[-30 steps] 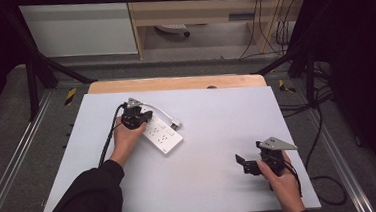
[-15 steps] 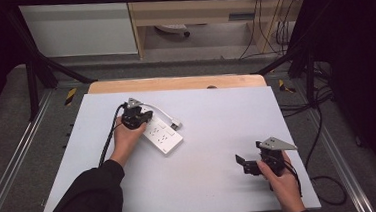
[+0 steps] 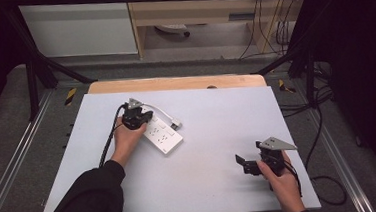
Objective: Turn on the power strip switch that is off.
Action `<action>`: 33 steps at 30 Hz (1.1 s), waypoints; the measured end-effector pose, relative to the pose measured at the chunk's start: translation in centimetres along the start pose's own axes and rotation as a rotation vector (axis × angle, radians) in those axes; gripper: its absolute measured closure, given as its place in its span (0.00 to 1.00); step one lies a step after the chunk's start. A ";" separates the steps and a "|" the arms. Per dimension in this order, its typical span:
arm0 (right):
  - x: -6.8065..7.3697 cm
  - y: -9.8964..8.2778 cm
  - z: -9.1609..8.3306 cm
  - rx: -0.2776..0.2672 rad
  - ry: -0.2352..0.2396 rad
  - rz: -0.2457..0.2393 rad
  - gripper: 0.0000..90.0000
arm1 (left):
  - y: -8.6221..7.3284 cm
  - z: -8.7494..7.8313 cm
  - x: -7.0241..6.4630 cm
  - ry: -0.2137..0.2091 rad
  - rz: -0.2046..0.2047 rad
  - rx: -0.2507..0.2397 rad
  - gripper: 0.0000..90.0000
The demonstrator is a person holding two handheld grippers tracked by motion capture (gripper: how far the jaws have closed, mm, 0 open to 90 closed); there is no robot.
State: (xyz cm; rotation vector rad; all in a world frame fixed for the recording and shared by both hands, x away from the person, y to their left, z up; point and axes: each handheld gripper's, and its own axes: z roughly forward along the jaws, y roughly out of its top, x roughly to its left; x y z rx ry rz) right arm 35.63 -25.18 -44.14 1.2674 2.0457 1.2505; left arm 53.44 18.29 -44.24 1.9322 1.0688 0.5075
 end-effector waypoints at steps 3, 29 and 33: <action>0.0 0.0 0.0 0.001 0.001 0.003 0.04 | 0.0 0.0 0.0 0.001 0.001 -0.001 1.00; -0.1 0.0 0.0 0.000 0.001 -0.001 0.04 | 0.1 0.0 0.4 -0.005 -0.009 -0.026 1.00; 0.0 0.0 0.0 0.000 0.001 0.001 0.03 | 0.2 -0.1 0.4 -0.012 -0.017 -0.036 1.00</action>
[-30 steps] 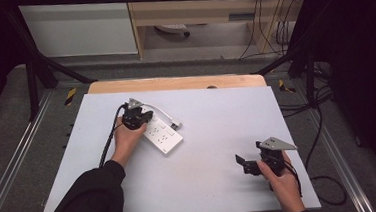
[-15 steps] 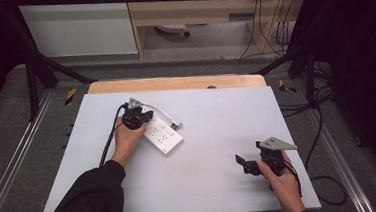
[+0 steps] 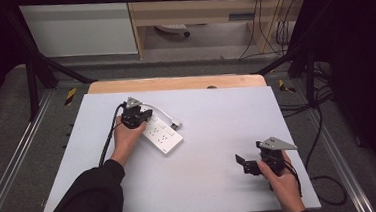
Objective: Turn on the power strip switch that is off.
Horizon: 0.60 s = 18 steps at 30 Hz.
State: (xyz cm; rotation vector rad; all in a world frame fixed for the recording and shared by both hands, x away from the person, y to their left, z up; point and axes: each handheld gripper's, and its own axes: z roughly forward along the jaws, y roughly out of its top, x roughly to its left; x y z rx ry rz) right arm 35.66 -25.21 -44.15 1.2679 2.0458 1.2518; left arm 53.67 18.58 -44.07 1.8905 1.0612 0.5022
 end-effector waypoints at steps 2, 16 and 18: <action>0.0 0.0 0.0 0.000 0.000 0.001 0.03 | 0.0 0.0 0.0 -0.004 0.001 -0.002 1.00; 0.0 0.0 0.0 0.000 0.000 0.002 0.03 | 0.3 -0.3 -0.1 0.002 0.002 -0.029 0.93; 0.0 0.0 0.0 0.000 0.000 0.002 0.03 | 0.3 -0.3 -0.1 0.004 0.002 -0.032 0.92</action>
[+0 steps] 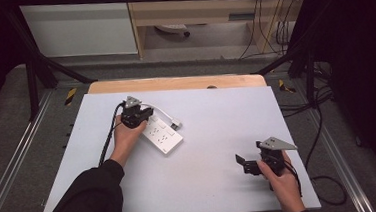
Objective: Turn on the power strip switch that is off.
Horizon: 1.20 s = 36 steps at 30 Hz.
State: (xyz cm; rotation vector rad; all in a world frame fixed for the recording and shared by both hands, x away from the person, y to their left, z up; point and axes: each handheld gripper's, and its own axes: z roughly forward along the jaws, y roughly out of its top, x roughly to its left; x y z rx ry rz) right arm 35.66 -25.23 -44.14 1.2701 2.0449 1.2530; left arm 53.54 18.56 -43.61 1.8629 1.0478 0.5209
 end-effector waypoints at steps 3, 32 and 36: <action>0.0 0.0 0.0 -0.001 0.000 -0.001 0.03 | 0.0 0.0 0.0 -0.001 -0.006 -0.004 0.89; 0.0 0.0 0.0 0.001 0.002 0.001 0.03 | 0.7 -0.9 0.3 -0.003 -0.049 -0.067 0.46; 0.0 0.0 0.0 0.002 0.001 0.000 0.03 | 0.8 -1.1 0.3 -0.009 -0.057 -0.075 0.38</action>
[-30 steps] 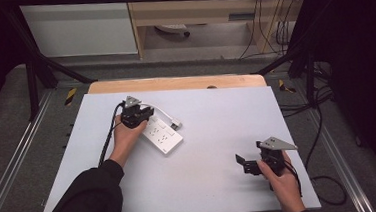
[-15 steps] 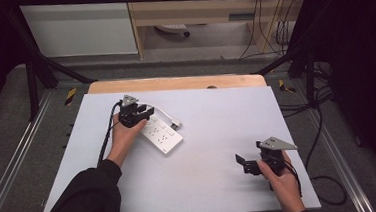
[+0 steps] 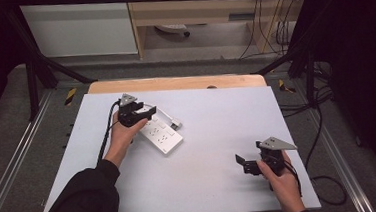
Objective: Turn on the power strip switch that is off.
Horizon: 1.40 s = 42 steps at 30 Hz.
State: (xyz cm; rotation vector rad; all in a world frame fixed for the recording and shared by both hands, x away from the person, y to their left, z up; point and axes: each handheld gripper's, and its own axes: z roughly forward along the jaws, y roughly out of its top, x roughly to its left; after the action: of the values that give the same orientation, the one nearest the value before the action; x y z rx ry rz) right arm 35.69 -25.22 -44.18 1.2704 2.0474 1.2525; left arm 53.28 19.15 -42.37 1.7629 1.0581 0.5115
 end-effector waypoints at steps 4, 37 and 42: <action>0.0 0.0 0.0 0.000 0.001 0.001 0.03 | 0.1 -0.1 0.0 0.002 -0.023 -0.008 0.26; 0.0 0.0 0.0 0.000 0.002 0.001 0.03 | 1.4 -2.6 -0.5 0.006 -0.011 -0.006 0.10; 0.1 0.0 0.0 -0.001 0.002 0.002 0.03 | 1.7 -3.3 -0.5 0.009 -0.007 -0.001 0.11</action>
State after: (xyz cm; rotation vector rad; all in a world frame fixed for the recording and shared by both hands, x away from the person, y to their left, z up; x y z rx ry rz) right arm 35.71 -25.14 -44.16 1.2713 2.0472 1.2556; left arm 51.30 20.22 -39.36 1.7567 1.0705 0.5161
